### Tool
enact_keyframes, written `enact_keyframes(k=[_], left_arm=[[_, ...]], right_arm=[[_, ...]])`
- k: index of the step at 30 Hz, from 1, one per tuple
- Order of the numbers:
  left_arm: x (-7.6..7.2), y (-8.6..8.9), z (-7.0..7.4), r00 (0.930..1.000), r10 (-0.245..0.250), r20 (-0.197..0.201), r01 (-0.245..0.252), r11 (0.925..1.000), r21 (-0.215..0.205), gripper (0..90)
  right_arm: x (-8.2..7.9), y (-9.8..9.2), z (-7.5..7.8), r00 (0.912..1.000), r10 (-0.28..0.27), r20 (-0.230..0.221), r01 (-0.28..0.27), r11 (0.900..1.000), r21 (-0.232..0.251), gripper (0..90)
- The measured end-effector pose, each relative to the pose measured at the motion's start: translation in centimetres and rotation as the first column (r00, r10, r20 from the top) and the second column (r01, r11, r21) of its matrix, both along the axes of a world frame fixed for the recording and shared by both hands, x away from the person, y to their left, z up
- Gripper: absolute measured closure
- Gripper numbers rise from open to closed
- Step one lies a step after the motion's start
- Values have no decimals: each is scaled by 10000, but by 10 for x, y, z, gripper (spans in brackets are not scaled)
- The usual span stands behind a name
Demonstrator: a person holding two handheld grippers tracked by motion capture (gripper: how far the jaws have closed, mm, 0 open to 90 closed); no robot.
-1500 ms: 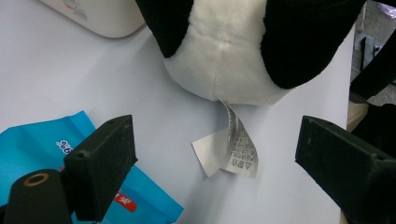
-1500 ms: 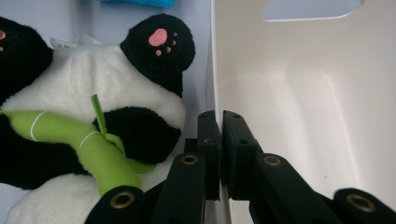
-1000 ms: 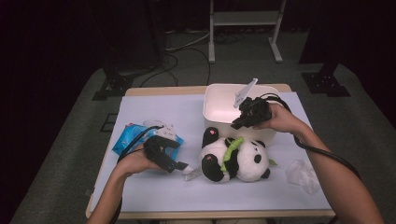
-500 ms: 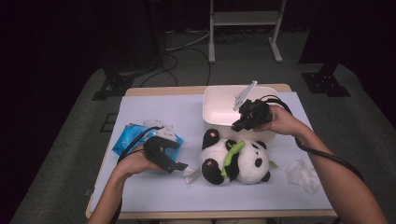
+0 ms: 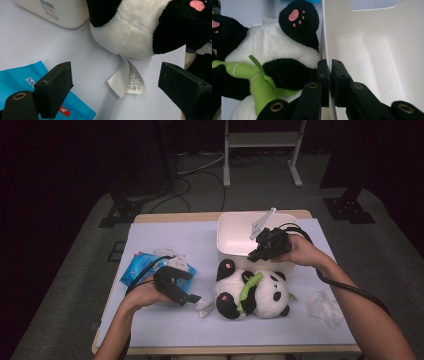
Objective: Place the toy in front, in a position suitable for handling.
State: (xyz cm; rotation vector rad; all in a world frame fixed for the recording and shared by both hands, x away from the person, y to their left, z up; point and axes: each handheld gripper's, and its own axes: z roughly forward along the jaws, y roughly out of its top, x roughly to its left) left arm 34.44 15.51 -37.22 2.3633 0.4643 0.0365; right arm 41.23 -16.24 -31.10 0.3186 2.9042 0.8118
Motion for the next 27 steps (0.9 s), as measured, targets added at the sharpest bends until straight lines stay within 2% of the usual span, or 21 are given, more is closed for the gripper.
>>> enact_keyframes(k=[5, 7, 10, 12, 14, 17, 19, 24, 27], left_arm=[[0, 1, 0, 10000, -3, -15, 3, 10000, 45, 114], [1, 1, -1, 10000, 23, -10, -23, 10000, 3, 113], [0, 1, 0, 10000, 2, -17, -2, 10000, -15, 113], [0, 1, -1, 10000, 28, -5, -28, 10000, -22, 114], [1, 1, -2, 10000, 82, -16, -82, 9999, -60, 113], [0, 1, -2, 10000, 47, -16, -47, 10000, -60, 113], [0, 0, -2, 10000, 39, -26, -39, 10000, -37, 113], [0, 0, -3, 10000, 73, -52, -73, 9999, -68, 114], [0, -1, -3, 9999, 78, -96, -78, 10000, -51, 113]], right_arm=[[-1, 0, 0, 10000, -25, 1, 25, 10000, -10, 840], [-1, 0, 0, 9998, -18, 175, 18, 10000, -4, 824], [1, -2, 1, 9999, -114, -63, 115, 9998, 154, 793], [-1, -4, 3, 9999, -168, 37, 167, 9996, 220, 730], [-2, -6, 6, 9997, -252, 12, 252, 9991, 347, 717], [-4, -9, 9, 9995, -315, 42, 313, 9984, 473, 651], [-6, -12, 12, 9992, -395, 81, 391, 9981, 467, 651], [-12, -21, 21, 9985, -513, 198, 492, 9942, 954, 622], [-24, -25, 28, 9990, -365, 264, 328, 9910, 1297, 610]])
